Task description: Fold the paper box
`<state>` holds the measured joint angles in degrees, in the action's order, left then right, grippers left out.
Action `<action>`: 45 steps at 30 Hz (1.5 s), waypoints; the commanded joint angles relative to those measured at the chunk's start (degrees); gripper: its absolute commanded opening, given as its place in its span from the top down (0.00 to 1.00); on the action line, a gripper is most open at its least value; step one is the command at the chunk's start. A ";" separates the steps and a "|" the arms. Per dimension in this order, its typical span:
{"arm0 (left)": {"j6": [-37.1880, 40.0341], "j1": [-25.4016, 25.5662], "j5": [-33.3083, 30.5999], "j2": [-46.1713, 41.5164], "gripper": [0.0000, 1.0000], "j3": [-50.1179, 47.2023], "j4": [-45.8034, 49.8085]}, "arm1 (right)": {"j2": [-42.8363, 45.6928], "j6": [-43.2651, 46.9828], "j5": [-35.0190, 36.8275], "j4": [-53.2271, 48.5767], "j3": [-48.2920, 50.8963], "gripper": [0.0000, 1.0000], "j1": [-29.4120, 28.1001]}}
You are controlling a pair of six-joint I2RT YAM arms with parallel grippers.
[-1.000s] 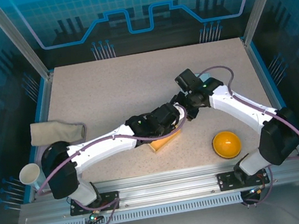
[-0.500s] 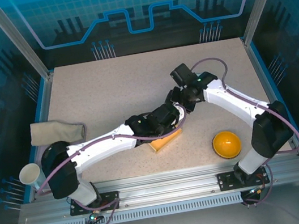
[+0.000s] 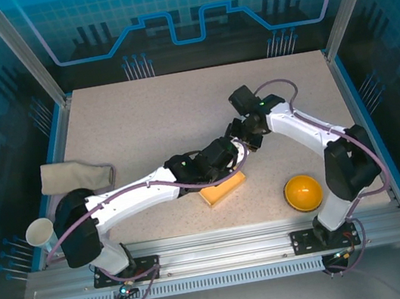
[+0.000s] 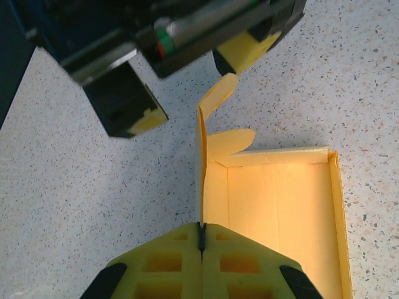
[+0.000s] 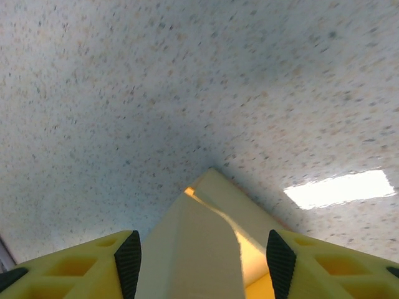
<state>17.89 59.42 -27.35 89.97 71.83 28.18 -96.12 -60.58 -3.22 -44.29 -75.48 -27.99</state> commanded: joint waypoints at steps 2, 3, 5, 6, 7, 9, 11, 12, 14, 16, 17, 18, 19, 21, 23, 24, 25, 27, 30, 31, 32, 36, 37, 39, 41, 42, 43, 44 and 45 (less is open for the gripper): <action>-1.00 0.00 1.34 -1.27 1.00 -0.42 -0.05 | -0.81 -3.64 -3.36 1.92 0.03 0.42 -2.78; -1.01 0.00 1.33 -1.23 1.00 -0.42 -0.10 | -0.79 -4.34 -3.73 1.86 0.14 0.42 -3.04; -0.77 -0.01 1.39 -1.35 1.00 -0.37 -0.30 | -0.64 -6.01 -4.59 2.50 0.74 0.43 -3.50; -0.77 0.00 1.38 -1.29 1.00 -0.32 -0.49 | -0.49 -6.52 -4.88 2.88 1.09 0.43 -3.69; -0.73 0.00 1.37 -1.34 1.00 -0.32 -0.55 | -0.26 -7.22 -5.16 2.98 1.37 0.43 -3.82; -0.68 -0.03 1.34 -1.31 1.00 -0.43 -0.81 | 0.04 -8.00 -5.60 2.98 1.65 0.43 -4.13; -0.65 -0.03 1.12 -1.29 1.00 -0.51 -1.02 | 0.44 -8.56 -5.83 2.46 1.74 0.44 -4.69; -0.65 -0.02 1.15 -1.29 1.00 -0.56 -1.11 | 0.73 -8.87 -5.91 2.44 1.89 0.44 -4.88; -0.67 -0.05 1.15 -1.33 1.00 -0.77 -1.44 | 1.33 -9.69 -6.73 3.38 2.65 0.44 -5.31; -0.77 0.00 1.16 -1.29 1.00 -0.84 -1.64 | 1.54 -10.57 -7.85 4.43 3.47 0.44 -5.36; -0.75 0.04 1.26 -1.29 1.00 -0.84 -1.72 | 1.56 -10.94 -8.39 4.84 3.72 0.45 -5.34; -0.84 0.06 1.25 -1.28 1.00 -0.82 -1.78 | 1.55 -11.31 -8.91 5.07 3.88 0.45 -5.36; -0.88 0.08 1.24 -1.29 1.00 -0.84 -1.82 | 1.55 -11.58 -9.46 5.32 3.94 0.45 -5.51; -0.85 0.17 1.14 -1.29 1.00 -0.93 -1.90 | 1.62 -12.15 -10.09 5.49 3.95 0.46 -5.75; -1.01 0.25 1.16 -1.22 1.00 -1.10 -1.98 | 2.19 -12.86 -10.21 5.70 3.94 0.48 -6.02; -1.05 0.26 1.16 -1.25 1.00 -1.15 -2.02 | 2.37 -13.30 -10.06 5.58 3.93 0.50 -6.11; -1.12 0.30 1.24 -1.29 1.00 -1.17 -2.16 | 2.75 -13.87 -9.88 5.53 3.98 0.52 -6.22; -1.29 0.37 1.40 -1.29 1.00 -1.32 -2.34 | 3.48 -14.95 -9.63 5.74 4.28 0.54 -6.20; -1.50 0.60 1.59 -1.20 1.00 -1.40 -2.52 | 3.84 -15.70 -9.50 5.46 4.15 0.61 -6.20; -1.50 0.61 1.60 -1.12 1.00 -1.35 -2.52 | 3.85 -15.94 -9.52 5.45 4.20 0.66 -6.20; -1.53 0.61 1.60 -1.04 1.00 -1.46 -2.56 | 3.86 -16.04 -9.51 5.36 4.20 0.72 -6.19; -1.32 0.70 1.35 -1.02 1.00 -1.46 -2.61 | 3.94 -16.73 -9.39 5.06 4.81 0.89 -6.19; -1.27 0.68 1.32 -0.98 1.00 -1.44 -2.61 | 4.01 -16.89 -9.21 4.96 4.97 0.92 -6.20; -1.11 0.70 1.18 -1.02 1.00 -1.50 -2.61 | 4.18 -17.07 -8.66 4.45 5.16 0.94 -6.12; -0.97 0.70 0.69 -1.02 1.00 -1.51 -2.60 | 4.43 -17.18 -7.79 3.85 5.16 0.96 -6.07; -1.01 0.69 0.50 -1.02 1.00 -1.48 -2.61 | 4.61 -17.27 -7.40 3.56 5.21 0.99 -6.02; -1.00 0.70 0.10 -1.02 1.00 -1.44 -2.61 | 4.91 -17.42 -7.00 3.27 5.26 0.99 -5.92; -0.98 0.70 -0.41 -1.07 1.00 -1.48 -2.61 | 5.12 -17.55 -6.41 2.95 5.32 0.99 -5.85; -1.01 0.70 -0.83 -1.16 0.99 -1.52 -2.52 | 5.38 -17.74 -6.00 2.66 5.43 1.00 -5.69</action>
<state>16.45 59.81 -26.83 89.73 71.09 26.59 -93.17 -78.52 -10.33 -39.00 -70.89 -33.01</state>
